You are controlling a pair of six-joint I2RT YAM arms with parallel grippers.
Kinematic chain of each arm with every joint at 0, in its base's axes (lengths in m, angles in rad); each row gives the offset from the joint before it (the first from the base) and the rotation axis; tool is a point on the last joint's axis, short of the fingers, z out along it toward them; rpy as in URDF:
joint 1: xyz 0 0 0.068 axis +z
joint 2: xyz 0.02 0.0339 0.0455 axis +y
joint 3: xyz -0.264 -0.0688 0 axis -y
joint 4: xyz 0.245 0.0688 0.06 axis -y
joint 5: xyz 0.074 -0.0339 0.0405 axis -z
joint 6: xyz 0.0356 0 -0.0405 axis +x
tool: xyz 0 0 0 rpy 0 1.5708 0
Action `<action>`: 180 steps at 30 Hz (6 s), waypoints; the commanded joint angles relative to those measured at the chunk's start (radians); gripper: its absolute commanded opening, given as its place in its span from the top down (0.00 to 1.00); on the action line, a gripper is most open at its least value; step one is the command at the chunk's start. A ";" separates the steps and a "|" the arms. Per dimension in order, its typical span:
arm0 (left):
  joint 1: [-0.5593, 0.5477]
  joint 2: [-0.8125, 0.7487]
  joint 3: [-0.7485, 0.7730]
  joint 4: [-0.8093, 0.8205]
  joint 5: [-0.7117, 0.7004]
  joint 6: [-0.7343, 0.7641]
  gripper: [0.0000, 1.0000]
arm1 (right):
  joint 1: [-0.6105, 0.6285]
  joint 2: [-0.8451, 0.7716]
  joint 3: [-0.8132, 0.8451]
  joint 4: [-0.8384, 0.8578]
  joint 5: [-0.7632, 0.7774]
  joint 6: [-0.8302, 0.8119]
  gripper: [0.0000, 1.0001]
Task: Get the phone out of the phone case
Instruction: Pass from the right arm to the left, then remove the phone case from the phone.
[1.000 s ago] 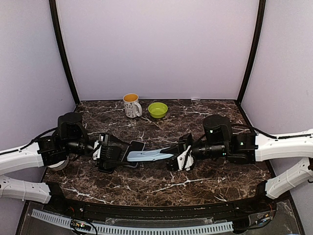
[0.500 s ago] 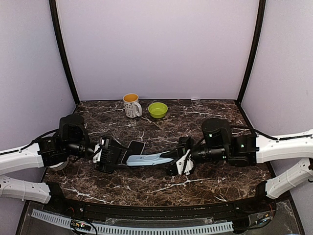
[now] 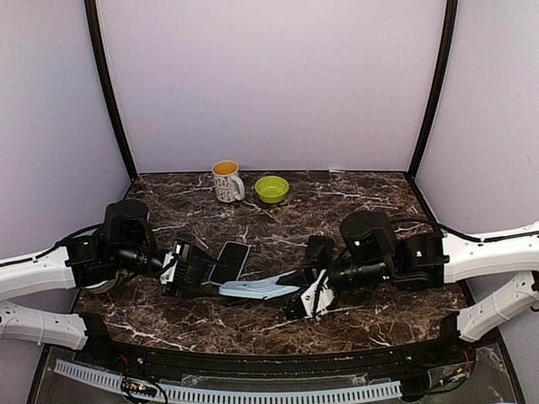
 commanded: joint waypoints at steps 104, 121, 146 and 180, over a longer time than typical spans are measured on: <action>0.034 -0.057 -0.004 0.222 -0.123 -0.063 1.00 | 0.028 0.096 -0.043 0.707 0.005 0.449 1.00; 0.034 -0.044 0.003 0.176 -0.117 -0.014 1.00 | 0.026 0.017 -0.077 0.645 0.114 0.716 0.01; 0.034 -0.007 0.036 0.089 -0.035 0.004 1.00 | 0.025 0.274 0.513 -0.005 0.002 1.113 0.11; 0.031 -0.006 0.034 0.086 -0.041 0.010 1.00 | 0.026 0.448 0.594 -0.077 0.105 1.170 0.48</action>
